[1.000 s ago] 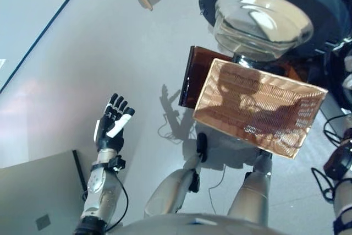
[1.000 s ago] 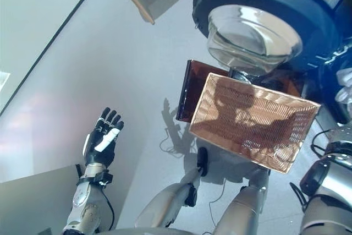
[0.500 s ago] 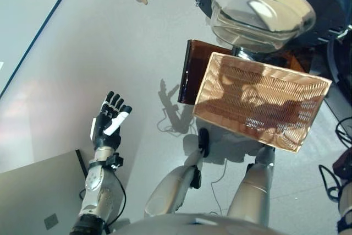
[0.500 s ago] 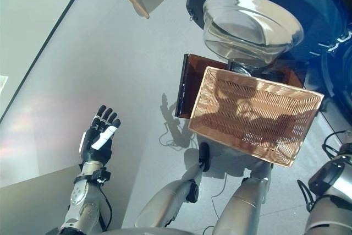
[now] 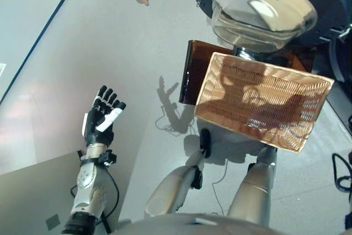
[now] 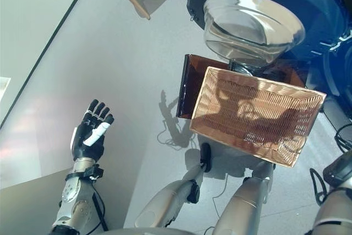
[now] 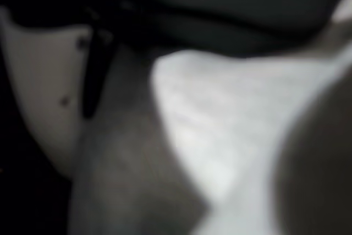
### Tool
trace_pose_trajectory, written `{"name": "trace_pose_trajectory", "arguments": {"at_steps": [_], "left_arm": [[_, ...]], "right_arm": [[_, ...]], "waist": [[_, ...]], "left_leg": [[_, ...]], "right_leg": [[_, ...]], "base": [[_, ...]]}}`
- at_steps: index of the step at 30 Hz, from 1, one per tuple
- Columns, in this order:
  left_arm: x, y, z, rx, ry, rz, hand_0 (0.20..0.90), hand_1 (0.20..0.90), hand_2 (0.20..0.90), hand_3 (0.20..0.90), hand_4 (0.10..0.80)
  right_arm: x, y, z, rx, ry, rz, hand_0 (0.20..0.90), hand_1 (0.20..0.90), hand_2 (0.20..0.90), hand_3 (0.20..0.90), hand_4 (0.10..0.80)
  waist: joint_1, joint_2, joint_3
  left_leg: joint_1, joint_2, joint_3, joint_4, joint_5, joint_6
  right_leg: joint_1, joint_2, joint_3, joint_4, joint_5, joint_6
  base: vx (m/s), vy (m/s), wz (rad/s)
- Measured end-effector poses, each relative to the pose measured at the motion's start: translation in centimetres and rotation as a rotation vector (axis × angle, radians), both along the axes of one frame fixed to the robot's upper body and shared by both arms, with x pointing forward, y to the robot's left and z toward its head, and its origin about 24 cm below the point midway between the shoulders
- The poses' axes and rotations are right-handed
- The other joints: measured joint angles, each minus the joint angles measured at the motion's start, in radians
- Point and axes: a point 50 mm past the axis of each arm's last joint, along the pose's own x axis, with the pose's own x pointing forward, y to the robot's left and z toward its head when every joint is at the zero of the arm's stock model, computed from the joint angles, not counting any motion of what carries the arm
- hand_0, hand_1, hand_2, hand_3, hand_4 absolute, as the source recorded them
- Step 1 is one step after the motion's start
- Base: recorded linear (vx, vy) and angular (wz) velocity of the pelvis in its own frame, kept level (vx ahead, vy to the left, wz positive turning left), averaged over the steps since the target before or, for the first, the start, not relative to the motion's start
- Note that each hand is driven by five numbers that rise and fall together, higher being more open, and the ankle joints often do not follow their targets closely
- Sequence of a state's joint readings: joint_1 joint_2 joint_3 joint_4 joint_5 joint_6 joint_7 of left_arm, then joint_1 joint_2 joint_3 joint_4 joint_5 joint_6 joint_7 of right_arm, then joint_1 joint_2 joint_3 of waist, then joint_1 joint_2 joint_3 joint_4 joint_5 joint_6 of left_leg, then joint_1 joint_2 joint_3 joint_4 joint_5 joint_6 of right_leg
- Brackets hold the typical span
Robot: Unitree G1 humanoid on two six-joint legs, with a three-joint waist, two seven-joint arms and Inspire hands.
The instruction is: Pick up the clothes and place them into the washing machine
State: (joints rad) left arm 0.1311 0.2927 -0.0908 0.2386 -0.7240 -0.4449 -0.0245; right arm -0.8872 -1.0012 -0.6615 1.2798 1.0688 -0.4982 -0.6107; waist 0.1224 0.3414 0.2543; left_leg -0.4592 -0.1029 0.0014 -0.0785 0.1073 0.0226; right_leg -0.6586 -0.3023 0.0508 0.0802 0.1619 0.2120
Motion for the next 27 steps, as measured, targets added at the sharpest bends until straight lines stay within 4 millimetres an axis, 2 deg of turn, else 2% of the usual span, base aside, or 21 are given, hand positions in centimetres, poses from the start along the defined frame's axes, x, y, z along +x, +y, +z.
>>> {"name": "trace_pose_trajectory", "arguments": {"at_steps": [1, 2, 15, 20, 24, 26, 27], "left_arm": [[0.0, 0.0, 0.0, 0.000, 0.000, -0.001, 0.900, 0.900, 0.900, 0.900, 0.800], [0.0, 0.0, 0.0, 0.000, 0.000, -0.001, 0.900, 0.900, 0.900, 0.900, 0.800], [0.0, 0.2, -0.1, -0.003, 0.005, 0.012, 0.900, 0.900, 0.900, 0.900, 0.800], [-0.3, -0.1, -1.0, -0.038, 0.038, 0.036, 0.900, 0.900, 0.900, 0.900, 0.800], [-0.4, -0.4, -1.4, -0.071, 0.044, 0.058, 0.900, 0.900, 0.900, 0.900, 0.800], [-0.6, -0.5, -2.0, -0.085, 0.069, 0.079, 0.900, 0.900, 0.900, 0.900, 0.800], [-0.7, -0.4, -2.2, -0.084, 0.077, 0.079, 0.900, 0.900, 0.900, 0.900, 0.800]], "right_arm": [[0.0, 0.0, 0.0, 0.000, -0.001, 0.000, 0.403, 0.403, 0.403, 0.403, 0.445], [0.0, 0.0, 0.0, 0.001, 0.001, 0.001, 0.900, 0.900, 0.900, 0.900, 0.800], [0.6, 0.3, -0.6, 0.016, 0.042, 0.036, 0.900, 0.900, 0.900, 0.900, 0.800], [2.1, 1.9, -2.4, -0.034, 0.062, 0.084, 0.900, 0.900, 0.900, 0.900, 0.800], [3.3, 4.1, -6.5, -0.007, 0.134, 0.145, 0.900, 0.900, 0.900, 0.900, 0.800], [3.0, 5.4, -10.3, 0.039, 0.216, 0.189, 0.900, 0.900, 0.900, 0.900, 0.800], [2.6, 5.7, -11.5, 0.050, 0.257, 0.204, 0.900, 0.900, 0.900, 0.900, 0.800]], "waist": [[0.000, 0.000, 0.000], [0.000, 0.000, 0.000], [-0.005, 0.000, 0.000], [-0.029, 0.004, -0.004], [-0.048, -0.011, -0.004], [-0.053, -0.028, -0.014], [-0.053, -0.034, -0.020]], "left_leg": [[0.000, 0.000, 0.000, 0.000, 0.000, 0.000], [0.001, 0.000, 0.000, 0.000, 0.000, 0.001], [0.036, 0.002, -0.001, 0.000, -0.001, 0.003], [0.101, 0.004, -0.002, 0.000, -0.009, 0.018], [0.176, 0.010, -0.003, 0.000, -0.029, 0.013], [0.223, 0.021, -0.005, 0.000, -0.035, 0.009], [0.235, 0.025, -0.010, -0.001, -0.038, 0.006]], "right_leg": [[0.000, 0.000, 0.000, 0.001, 0.000, 0.000], [0.001, 0.000, -0.001, 0.002, 0.000, 0.000], [0.033, 0.002, 0.000, 0.007, 0.000, -0.001], [0.100, 0.004, -0.004, 0.007, -0.008, -0.001], [0.177, 0.007, -0.011, 0.002, -0.028, -0.005], [0.234, 0.015, -0.020, -0.014, -0.026, -0.008], [0.252, 0.017, -0.027, -0.020, -0.026, -0.008]], "base": [[-0.020, -0.032, 0.07], [-0.020, -0.031, 0.08], [0.001, 0.034, 0.00], [0.074, 0.053, -0.04], [0.094, -0.009, -0.06], [0.093, -0.093, 0.07], [0.088, -0.102, 0.10]]}}
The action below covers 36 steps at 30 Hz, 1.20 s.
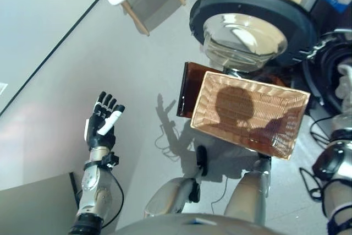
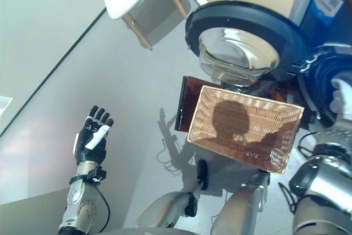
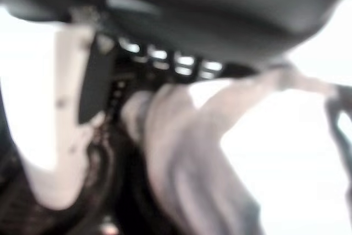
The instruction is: Pick up the clothes and place them into the washing machine
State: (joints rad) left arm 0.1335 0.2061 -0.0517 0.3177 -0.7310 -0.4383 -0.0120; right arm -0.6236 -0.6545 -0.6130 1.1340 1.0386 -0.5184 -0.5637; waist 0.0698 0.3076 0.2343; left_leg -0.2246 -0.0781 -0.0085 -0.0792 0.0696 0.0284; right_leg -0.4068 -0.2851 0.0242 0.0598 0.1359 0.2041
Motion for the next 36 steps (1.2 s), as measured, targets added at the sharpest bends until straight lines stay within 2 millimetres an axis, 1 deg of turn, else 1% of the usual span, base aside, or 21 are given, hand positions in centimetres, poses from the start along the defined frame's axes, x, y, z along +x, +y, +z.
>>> {"name": "trace_pose_trajectory", "arguments": {"at_steps": [1, 2, 3, 4, 5, 7, 8, 10, 12, 13, 15, 17, 20, 21, 26, 30, 32, 33, 36], "left_arm": [[-0.2, 0.1, -0.2, -0.001, 0.013, 0.004, 0.900, 0.900, 0.900, 0.900, 0.800], [-0.5, 0.3, -0.4, 0.001, 0.023, 0.013, 0.900, 0.900, 0.900, 0.900, 0.800], [-0.9, 0.4, -0.7, 0.001, 0.040, 0.027, 0.900, 0.900, 0.900, 0.900, 0.800], [-1.3, 0.6, -0.9, 0.008, 0.056, 0.033, 0.900, 0.900, 0.900, 0.900, 0.800], [-1.3, 0.6, -1.0, 0.010, 0.061, 0.034, 0.900, 0.900, 0.900, 0.900, 0.800], [-1.7, 1.1, -1.4, 0.026, 0.085, 0.048, 0.900, 0.900, 0.900, 0.900, 0.800], [-2.0, 1.5, -1.5, 0.035, 0.096, 0.061, 0.900, 0.900, 0.900, 0.900, 0.800], [-2.4, 1.9, -1.7, 0.042, 0.113, 0.081, 0.900, 0.900, 0.900, 0.900, 0.800], [-3.0, 2.6, -2.0, 0.056, 0.135, 0.111, 0.900, 0.900, 0.900, 0.900, 0.800], [-3.3, 2.8, -2.1, 0.058, 0.143, 0.119, 0.900, 0.900, 0.900, 0.900, 0.800], [-4.1, 3.5, -2.4, 0.068, 0.170, 0.166, 0.900, 0.900, 0.900, 0.900, 0.800], [-4.7, 4.0, -2.5, 0.077, 0.187, 0.196, 0.900, 0.900, 0.900, 0.900, 0.800], [-5.4, 4.8, -2.9, 0.093, 0.218, 0.237, 0.900, 0.900, 0.900, 0.900, 0.800], [-5.6, 5.1, -3.1, 0.097, 0.231, 0.252, 0.900, 0.900, 0.900, 0.900, 0.800], [-6.0, 5.3, -3.2, 0.097, 0.242, 0.275, 0.900, 0.900, 0.900, 0.900, 0.800], [-6.5, 5.2, -4.1, 0.083, 0.284, 0.291, 0.900, 0.900, 0.900, 0.900, 0.800], [-6.6, 5.4, -4.4, 0.084, 0.308, 0.313, 0.900, 0.900, 0.900, 0.900, 0.800], [-6.8, 5.4, -4.6, 0.081, 0.318, 0.322, 0.900, 0.900, 0.900, 0.900, 0.800], [-7.0, 5.4, -4.7, 0.078, 0.325, 0.335, 0.900, 0.900, 0.900, 0.900, 0.800]], "right_arm": [[-0.7, 0.6, -2.1, 0.028, 0.079, 0.024, 0.900, 0.900, 0.900, 0.900, 0.800], [-1.0, 1.1, -3.5, 0.048, 0.122, 0.045, 0.900, 0.900, 0.900, 0.900, 0.800], [-1.6, 1.9, -5.4, 0.065, 0.196, 0.087, 0.900, 0.900, 0.900, 0.900, 0.800], [-2.0, 2.7, -7.1, 0.077, 0.274, 0.140, 0.900, 0.900, 0.900, 0.900, 0.800], [-2.3, 3.2, -7.9, 0.079, 0.313, 0.172, 0.900, 0.900, 0.900, 0.900, 0.800], [-3.3, 5.1, -10.9, 0.074, 0.467, 0.309, 0.900, 0.900, 0.900, 0.900, 0.800], [-3.3, 6.0, -11.8, 0.087, 0.490, 0.357, 0.900, 0.900, 0.900, 0.900, 0.800], [-3.4, 6.9, -12.6, 0.069, 0.530, 0.420, 0.900, 0.900, 0.900, 0.900, 0.800], [-4.2, 8.1, -14.2, 0.075, 0.584, 0.493, 0.900, 0.900, 0.900, 0.900, 0.800], [-4.4, 8.4, -14.5, 0.081, 0.598, 0.503, 0.900, 0.900, 0.900, 0.900, 0.800], [-5.6, 9.7, -16.1, 0.078, 0.677, 0.579, 0.900, 0.900, 0.900, 0.900, 0.800], [-6.1, 10.7, -16.9, 0.094, 0.713, 0.623, 0.900, 0.900, 0.900, 0.900, 0.800], [-7.3, 12.6, -18.4, 0.102, 0.779, 0.699, 0.900, 0.900, 0.900, 0.900, 0.800], [-7.6, 13.1, -18.8, 0.112, 0.783, 0.710, 0.900, 0.900, 0.900, 0.900, 0.800], [-7.8, 13.5, -18.9, 0.082, 0.780, 0.751, 0.900, 0.900, 0.900, 0.900, 0.800], [-7.7, 13.8, -18.7, 0.059, 0.775, 0.769, 0.900, 0.900, 0.900, 0.900, 0.800], [-7.4, 14.5, -18.8, -0.036, 0.852, 0.882, 0.900, 0.900, 0.900, 0.900, 0.800], [-7.4, 14.7, -18.8, -0.057, 0.874, 0.913, 0.900, 0.900, 0.900, 0.900, 0.800], [-7.7, 14.8, -18.9, -0.084, 0.896, 0.945, 0.900, 0.900, 0.900, 0.900, 0.800]], "waist": [[0.000, -0.012, -0.017], [-0.001, -0.026, -0.030], [-0.001, -0.043, -0.046], [-0.002, -0.065, -0.067], [-0.003, -0.071, -0.069], [-0.004, -0.112, -0.079], [-0.004, -0.133, -0.088], [-0.005, -0.151, -0.096], [-0.007, -0.176, -0.105], [-0.006, -0.182, -0.114], [-0.007, -0.201, -0.134], [-0.007, -0.216, -0.143], [-0.007, -0.239, -0.149], [-0.008, -0.248, -0.162], [-0.009, -0.273, -0.182], [-0.023, -0.279, -0.197], [-0.025, -0.289, -0.200], [-0.026, -0.293, -0.202], [-0.024, -0.298, -0.205]], "left_leg": [[0.014, 0.007, -0.005, 0.000, -0.004, -0.005], [0.021, 0.011, -0.008, 0.000, -0.006, -0.008], [0.031, 0.017, -0.011, 0.000, -0.007, -0.009], [0.031, 0.024, -0.015, 0.000, -0.008, -0.010], [0.042, 0.029, -0.018, 0.000, -0.008, -0.011], [0.082, 0.043, -0.023, 0.000, -0.013, -0.017], [0.091, 0.047, -0.022, 0.000, -0.015, -0.020], [0.103, 0.050, -0.025, 0.000, -0.019, -0.025], [0.133, 0.051, -0.032, -0.001, -0.024, -0.028], [0.132, 0.051, -0.033, -0.001, -0.026, -0.029], [0.137, 0.054, -0.042, -0.001, -0.030, -0.031], [0.138, 0.054, -0.042, 0.000, -0.030, -0.030], [0.169, 0.065, -0.044, -0.001, -0.030, -0.030], [0.170, 0.070, -0.044, -0.001, -0.033, -0.035], [0.174, 0.083, -0.046, -0.001, -0.032, -0.039], [0.201, 0.091, -0.051, -0.001, -0.037, -0.047], [0.202, 0.101, -0.056, -0.001, -0.034, -0.053], [0.215, 0.105, -0.057, -0.001, -0.035, -0.054], [0.235, 0.118, -0.055, -0.002, -0.037, -0.060]], "right_leg": [[0.025, 0.005, -0.014, -0.011, -0.004, -0.006], [0.036, 0.010, -0.018, -0.018, -0.003, -0.009], [0.052, 0.016, -0.023, -0.026, -0.003, -0.009], [0.060, 0.021, -0.034, -0.033, 0.000, -0.011], [0.082, 0.025, -0.043, -0.043, 0.007, -0.013], [0.147, 0.038, -0.067, -0.079, 0.014, -0.021], [0.159, 0.043, -0.068, -0.092, 0.017, -0.025], [0.184, 0.045, -0.076, -0.108, 0.019, -0.030], [0.229, 0.045, -0.092, -0.130, 0.021, -0.032], [0.229, 0.044, -0.093, -0.133, 0.021, -0.031], [0.244, 0.046, -0.102, -0.138, 0.022, -0.032], [0.246, 0.047, -0.103, -0.139, 0.023, -0.032], [0.278, 0.057, -0.105, -0.142, 0.024, -0.033], [0.280, 0.061, -0.107, -0.142, 0.018, -0.041], [0.286, 0.074, -0.111, -0.142, 0.018, -0.046], [0.315, 0.081, -0.118, -0.142, 0.014, -0.050], [0.324, 0.092, -0.123, -0.142, 0.011, -0.054], [0.332, 0.095, -0.124, -0.142, 0.008, -0.058], [0.353, 0.107, -0.124, -0.142, 0.003, -0.062]], "base": [[0.046, -0.067, 0.09], [0.065, -0.120, 0.09], [0.071, -0.111, 0.07], [0.088, -0.138, 0.10], [0.070, -0.083, 0.08], [0.085, -0.078, 0.08], [0.073, -0.047, 0.07], [0.062, -0.029, 0.06], [0.061, -0.045, 0.09], [0.048, -0.044, 0.06], [0.033, -0.038, 0.01], [0.050, -0.052, 0.00], [0.045, -0.052, 0.01], [0.039, -0.052, 0.03], [0.009, -0.042, 0.03], [-0.023, -0.039, 0.07], [-0.010, -0.052, 0.02], [0.002, -0.043, -0.02], [0.002, -0.012, 0.00]]}}
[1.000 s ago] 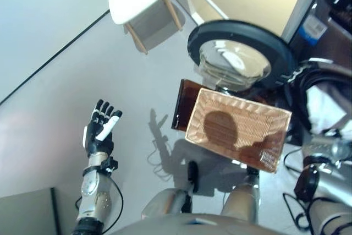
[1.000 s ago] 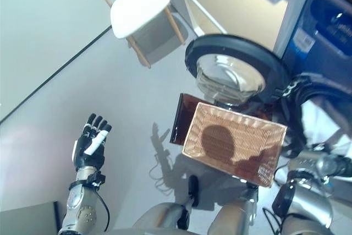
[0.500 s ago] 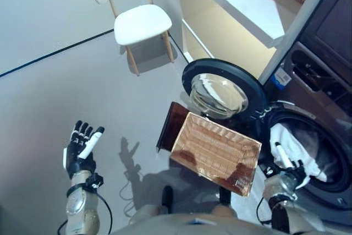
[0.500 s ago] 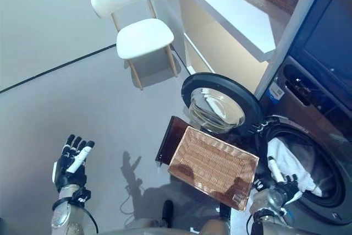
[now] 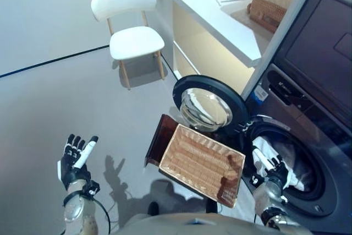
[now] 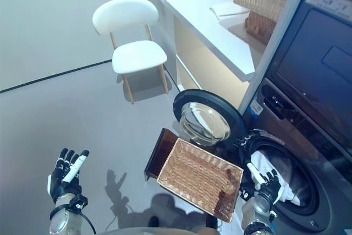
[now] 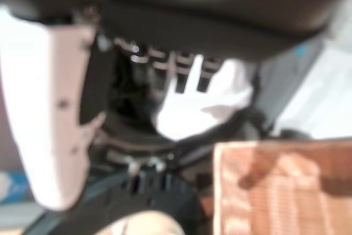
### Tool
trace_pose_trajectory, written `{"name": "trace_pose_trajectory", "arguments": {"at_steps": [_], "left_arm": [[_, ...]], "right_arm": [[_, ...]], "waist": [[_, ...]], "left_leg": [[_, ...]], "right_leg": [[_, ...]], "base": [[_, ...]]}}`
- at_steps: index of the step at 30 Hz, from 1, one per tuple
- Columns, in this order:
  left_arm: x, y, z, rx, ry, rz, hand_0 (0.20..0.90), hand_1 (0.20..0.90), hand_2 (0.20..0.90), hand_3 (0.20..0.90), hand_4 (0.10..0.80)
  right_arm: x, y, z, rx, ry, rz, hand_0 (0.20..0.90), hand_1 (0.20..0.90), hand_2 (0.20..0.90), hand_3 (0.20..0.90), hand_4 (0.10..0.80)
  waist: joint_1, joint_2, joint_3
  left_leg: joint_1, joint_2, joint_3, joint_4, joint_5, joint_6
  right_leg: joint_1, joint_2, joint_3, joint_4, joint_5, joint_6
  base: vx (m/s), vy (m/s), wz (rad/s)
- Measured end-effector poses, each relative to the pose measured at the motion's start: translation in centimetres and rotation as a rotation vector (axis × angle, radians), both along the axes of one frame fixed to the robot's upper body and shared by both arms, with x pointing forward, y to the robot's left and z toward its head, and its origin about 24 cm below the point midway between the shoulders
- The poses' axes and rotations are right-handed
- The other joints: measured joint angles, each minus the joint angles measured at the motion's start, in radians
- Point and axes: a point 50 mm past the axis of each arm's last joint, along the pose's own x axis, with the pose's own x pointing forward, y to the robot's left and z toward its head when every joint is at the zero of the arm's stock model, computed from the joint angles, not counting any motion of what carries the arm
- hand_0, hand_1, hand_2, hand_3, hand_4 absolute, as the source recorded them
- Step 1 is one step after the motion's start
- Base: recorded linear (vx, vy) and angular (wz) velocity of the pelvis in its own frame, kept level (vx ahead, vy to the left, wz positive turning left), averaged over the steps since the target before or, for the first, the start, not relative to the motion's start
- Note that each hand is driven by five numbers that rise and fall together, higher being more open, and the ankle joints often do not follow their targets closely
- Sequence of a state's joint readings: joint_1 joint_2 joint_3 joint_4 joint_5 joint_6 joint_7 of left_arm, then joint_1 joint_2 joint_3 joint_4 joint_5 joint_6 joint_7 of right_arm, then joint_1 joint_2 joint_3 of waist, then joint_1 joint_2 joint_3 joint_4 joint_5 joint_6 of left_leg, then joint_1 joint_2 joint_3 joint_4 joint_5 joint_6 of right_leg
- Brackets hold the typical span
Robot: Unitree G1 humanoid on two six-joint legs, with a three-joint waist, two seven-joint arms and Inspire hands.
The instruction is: Pick up the clothes and place them into the washing machine
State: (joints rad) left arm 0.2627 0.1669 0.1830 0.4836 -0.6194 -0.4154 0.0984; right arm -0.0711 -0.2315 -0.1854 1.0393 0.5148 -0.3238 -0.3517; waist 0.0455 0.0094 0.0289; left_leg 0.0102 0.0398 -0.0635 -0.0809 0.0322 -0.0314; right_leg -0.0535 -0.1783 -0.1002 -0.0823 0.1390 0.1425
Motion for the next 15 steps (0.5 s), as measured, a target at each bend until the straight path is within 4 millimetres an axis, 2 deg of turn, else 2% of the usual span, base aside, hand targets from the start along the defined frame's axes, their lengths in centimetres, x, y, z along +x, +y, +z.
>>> {"name": "trace_pose_trajectory", "arguments": {"at_steps": [4, 8, 11, 15], "left_arm": [[0.0, -0.1, 0.0, 0.026, 0.016, -0.013, 0.900, 0.900, 0.900, 0.900, 0.800], [0.5, -0.4, -0.2, 0.030, 0.037, -0.044, 0.900, 0.900, 0.900, 0.900, 0.800], [0.2, -0.5, -0.9, 0.020, 0.074, -0.045, 0.900, 0.900, 0.900, 0.900, 0.800], [0.0, -0.6, -1.1, 0.017, 0.095, -0.050, 0.900, 0.900, 0.900, 0.900, 0.800]], "right_arm": [[0.1, 0.3, -0.1, -0.049, 0.052, 0.105, 0.900, 0.900, 0.900, 0.900, 0.800], [-0.2, 1.7, -0.5, -0.097, 0.122, 0.290, 0.900, 0.900, 0.900, 0.900, 0.800], [-0.3, 2.6, -0.9, -0.110, 0.157, 0.402, 0.900, 0.900, 0.900, 0.900, 0.800], [-1.0, 3.1, -1.1, -0.113, 0.167, 0.434, 0.900, 0.900, 0.900, 0.900, 0.800]], "waist": [[0.000, -0.003, -0.007], [-0.003, -0.014, -0.015], [-0.001, -0.016, -0.018], [0.001, -0.016, -0.017]], "left_leg": [[0.006, 0.009, -0.002, -0.004, -0.002, -0.006], [0.010, 0.017, -0.028, -0.004, 0.004, -0.014], [0.020, 0.026, -0.042, -0.004, 0.002, -0.017], [0.022, 0.034, -0.057, -0.004, 0.007, -0.024]], "right_leg": [[0.012, 0.008, -0.007, 0.000, -0.004, 0.000], [0.032, 0.020, -0.033, 0.000, -0.007, -0.003], [0.050, 0.026, -0.051, 0.000, -0.016, -0.016], [0.066, 0.030, -0.070, 0.000, -0.018, -0.018]], "base": [[-0.015, -0.019, 0.12], [-0.021, -0.021, 0.21], [0.014, -0.008, 0.16], [-0.001, -0.001, 0.24]]}}
